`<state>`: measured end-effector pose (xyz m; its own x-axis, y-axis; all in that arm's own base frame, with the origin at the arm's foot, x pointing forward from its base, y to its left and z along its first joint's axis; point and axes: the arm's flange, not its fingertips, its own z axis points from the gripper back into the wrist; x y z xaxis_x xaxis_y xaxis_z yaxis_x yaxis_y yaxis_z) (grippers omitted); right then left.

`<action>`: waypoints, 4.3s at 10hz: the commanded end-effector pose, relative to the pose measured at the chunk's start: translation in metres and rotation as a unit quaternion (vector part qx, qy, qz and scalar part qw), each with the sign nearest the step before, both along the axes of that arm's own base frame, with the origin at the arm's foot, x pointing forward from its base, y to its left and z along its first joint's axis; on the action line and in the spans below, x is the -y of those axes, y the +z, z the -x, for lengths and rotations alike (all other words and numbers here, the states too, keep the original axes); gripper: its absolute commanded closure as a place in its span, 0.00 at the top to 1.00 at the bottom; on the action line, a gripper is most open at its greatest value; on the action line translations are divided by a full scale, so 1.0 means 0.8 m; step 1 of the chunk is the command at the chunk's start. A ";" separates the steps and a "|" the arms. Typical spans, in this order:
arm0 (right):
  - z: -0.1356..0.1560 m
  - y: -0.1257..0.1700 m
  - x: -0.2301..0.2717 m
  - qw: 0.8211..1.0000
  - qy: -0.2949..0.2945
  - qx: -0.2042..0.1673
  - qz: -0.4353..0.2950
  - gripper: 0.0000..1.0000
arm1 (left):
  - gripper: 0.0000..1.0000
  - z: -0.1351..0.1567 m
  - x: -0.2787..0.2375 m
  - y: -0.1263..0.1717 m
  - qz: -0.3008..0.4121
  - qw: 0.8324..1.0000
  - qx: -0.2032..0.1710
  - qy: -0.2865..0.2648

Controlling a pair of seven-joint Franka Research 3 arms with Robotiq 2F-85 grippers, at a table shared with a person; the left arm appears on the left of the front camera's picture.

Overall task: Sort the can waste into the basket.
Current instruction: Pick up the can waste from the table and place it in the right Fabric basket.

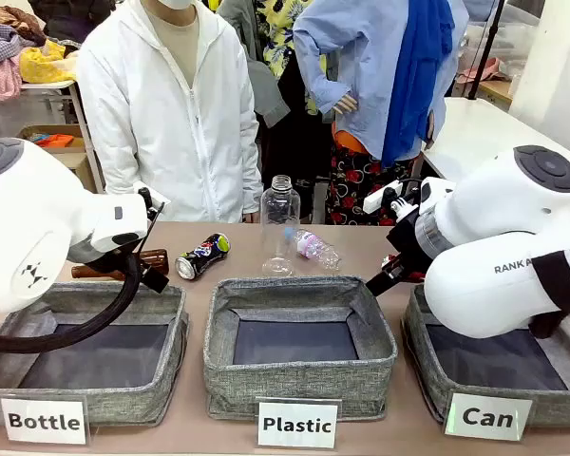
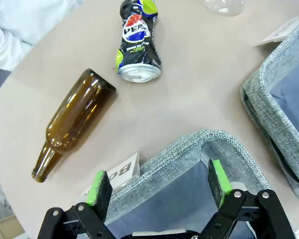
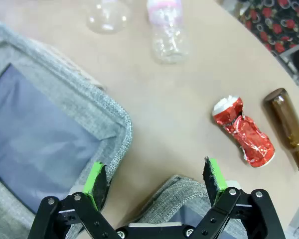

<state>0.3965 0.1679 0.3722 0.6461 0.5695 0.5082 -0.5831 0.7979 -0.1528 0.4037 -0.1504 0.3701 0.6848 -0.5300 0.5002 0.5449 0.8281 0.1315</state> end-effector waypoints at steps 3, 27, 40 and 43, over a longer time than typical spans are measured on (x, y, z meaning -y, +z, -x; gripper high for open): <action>0.000 0.000 0.000 1.000 0.000 0.000 0.000 1.00 | 1.00 0.000 0.000 0.000 0.000 1.000 0.000 0.000; 0.123 0.049 0.345 0.760 -0.218 -0.133 -0.598 1.00 | 1.00 0.160 -0.310 0.032 0.652 0.739 -0.067 0.158; 0.081 0.084 0.404 0.750 -0.240 -0.142 -0.600 1.00 | 1.00 0.057 -0.317 0.165 0.479 0.868 -0.082 0.103; 0.081 0.084 0.404 0.750 -0.240 -0.142 -0.600 1.00 | 1.00 -0.010 -0.208 0.178 0.361 0.927 -0.103 0.025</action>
